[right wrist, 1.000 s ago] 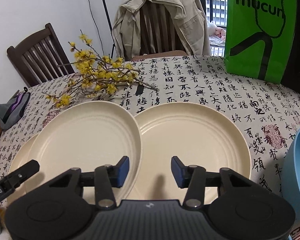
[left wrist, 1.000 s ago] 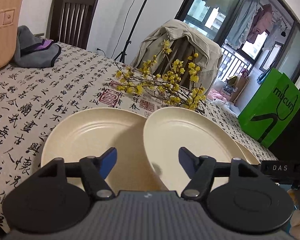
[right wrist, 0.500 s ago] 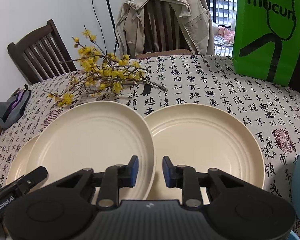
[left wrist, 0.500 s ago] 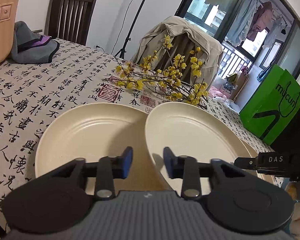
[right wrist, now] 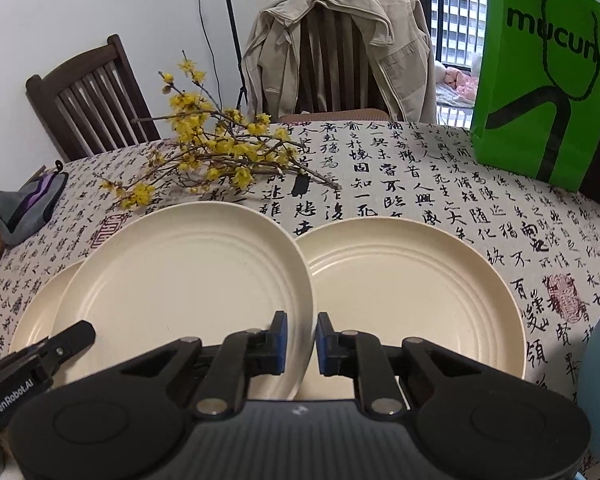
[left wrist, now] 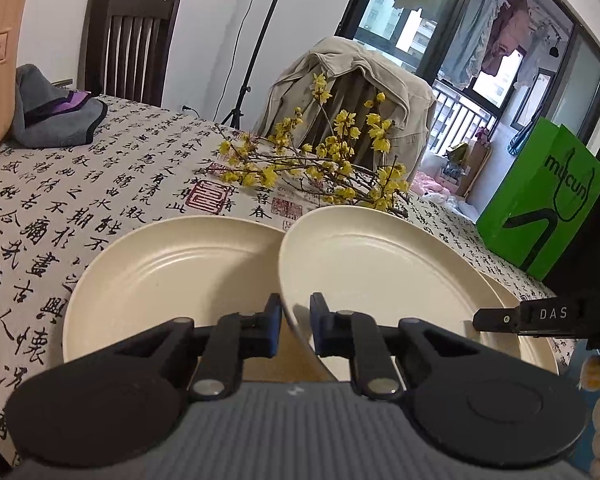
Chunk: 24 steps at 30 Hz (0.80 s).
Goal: Organize plates and bowls
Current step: 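Close the left and right grippers on the cream plate rim, then lift the gripped cream plate up and tilt it with both grippers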
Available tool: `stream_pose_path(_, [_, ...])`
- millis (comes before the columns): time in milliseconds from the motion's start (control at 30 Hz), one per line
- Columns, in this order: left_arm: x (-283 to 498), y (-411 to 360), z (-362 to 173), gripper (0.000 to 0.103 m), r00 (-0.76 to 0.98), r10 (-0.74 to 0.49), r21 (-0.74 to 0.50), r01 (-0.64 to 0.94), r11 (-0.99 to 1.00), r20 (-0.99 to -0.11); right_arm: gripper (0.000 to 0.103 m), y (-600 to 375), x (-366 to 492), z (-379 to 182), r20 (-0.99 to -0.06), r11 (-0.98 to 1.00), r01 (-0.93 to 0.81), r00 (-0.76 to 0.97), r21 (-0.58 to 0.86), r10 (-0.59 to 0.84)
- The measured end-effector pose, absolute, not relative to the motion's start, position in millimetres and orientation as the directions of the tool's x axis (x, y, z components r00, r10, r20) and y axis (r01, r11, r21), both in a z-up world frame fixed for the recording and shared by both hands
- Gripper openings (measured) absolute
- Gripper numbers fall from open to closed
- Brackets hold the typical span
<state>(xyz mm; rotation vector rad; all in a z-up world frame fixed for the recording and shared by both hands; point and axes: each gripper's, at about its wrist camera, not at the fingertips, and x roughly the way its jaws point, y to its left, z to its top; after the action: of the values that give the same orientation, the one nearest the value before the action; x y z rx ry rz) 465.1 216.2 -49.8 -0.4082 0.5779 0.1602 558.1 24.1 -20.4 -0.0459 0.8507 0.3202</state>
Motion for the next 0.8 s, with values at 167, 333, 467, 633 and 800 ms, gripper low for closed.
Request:
stream_pose_path(167, [465.5,214.5,-49.5,0.015,0.827,0.04,-0.317,-0.259,0.913,-0.56,0.014,24.7,555.5,-20.5,-0.734,0.95,-0.302,0.628,0.074,0.257])
stream_pose_path(333, [465.0,213.5,-50.0,0.015,0.826,0.043,-0.31,-0.259,0.915,-0.562,0.014,24.8,553.6,-19.4,-0.728,0.948,-0.311,0.635,0.065,0.259])
stream_pose_path(467, [464.4,213.7,-48.5,0.015,0.829,0.05,-0.304,-0.259,0.917,-0.558,0.014,25.6,551.0,-18.2,-0.72,0.946,-0.317,0.643,0.06,0.262])
stream_pose_path(633, [463.4,213.9,-47.1,0.015,0.832,0.056,-0.296,-0.258,0.92,-0.551,0.014,27.3,547.6,-16.1,-0.708,0.945,-0.325,0.656,0.048,0.261])
stream_pose_path(800, [462.9,214.3,-45.4,0.015,0.835,0.058,-0.293,-0.256,0.921,-0.548,0.014,26.0,543.0,-15.2,-0.698,0.943,-0.329,0.665,0.046,0.266])
